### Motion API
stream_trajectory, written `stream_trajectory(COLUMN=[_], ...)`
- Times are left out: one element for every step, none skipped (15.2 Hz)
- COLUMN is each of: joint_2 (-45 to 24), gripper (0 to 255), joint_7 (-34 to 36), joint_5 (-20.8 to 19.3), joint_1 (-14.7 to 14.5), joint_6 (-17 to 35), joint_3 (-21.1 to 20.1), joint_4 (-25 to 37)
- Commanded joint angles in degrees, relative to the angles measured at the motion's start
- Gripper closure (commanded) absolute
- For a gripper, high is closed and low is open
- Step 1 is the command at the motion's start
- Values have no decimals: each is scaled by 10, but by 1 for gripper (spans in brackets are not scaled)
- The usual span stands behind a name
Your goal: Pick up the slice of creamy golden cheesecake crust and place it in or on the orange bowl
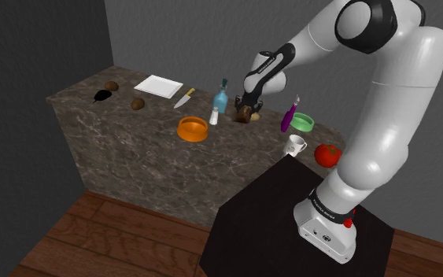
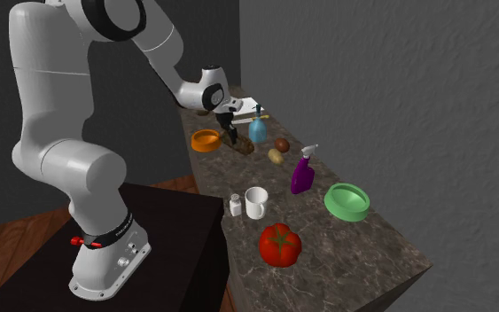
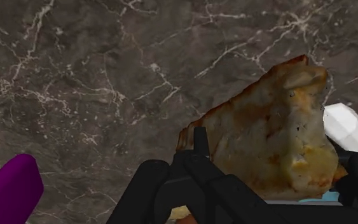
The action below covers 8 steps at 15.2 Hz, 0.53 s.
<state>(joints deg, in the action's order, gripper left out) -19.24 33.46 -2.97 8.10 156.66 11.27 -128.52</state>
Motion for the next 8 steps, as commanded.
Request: stream_trajectory(joint_2=[-6, -10, -14, -19, -24, -30, -36, -42], gripper=[255, 255, 255, 255, 255, 255, 255, 255], joint_7=[31, 46, 61, 75, 89, 103, 116, 129], joint_5=[-7, -10, -13, -15, -18, -20, -22, -23], joint_1=[-22, -34, -45, -56, -66, -77, -87, -97], joint_6=[-11, -16, -21, -27, -33, -39, -46, -53], joint_3=[-1, -2, -4, -5, -6, -8, -9, -11], joint_4=[15, 23, 32, 41, 51, 61, 72, 84])
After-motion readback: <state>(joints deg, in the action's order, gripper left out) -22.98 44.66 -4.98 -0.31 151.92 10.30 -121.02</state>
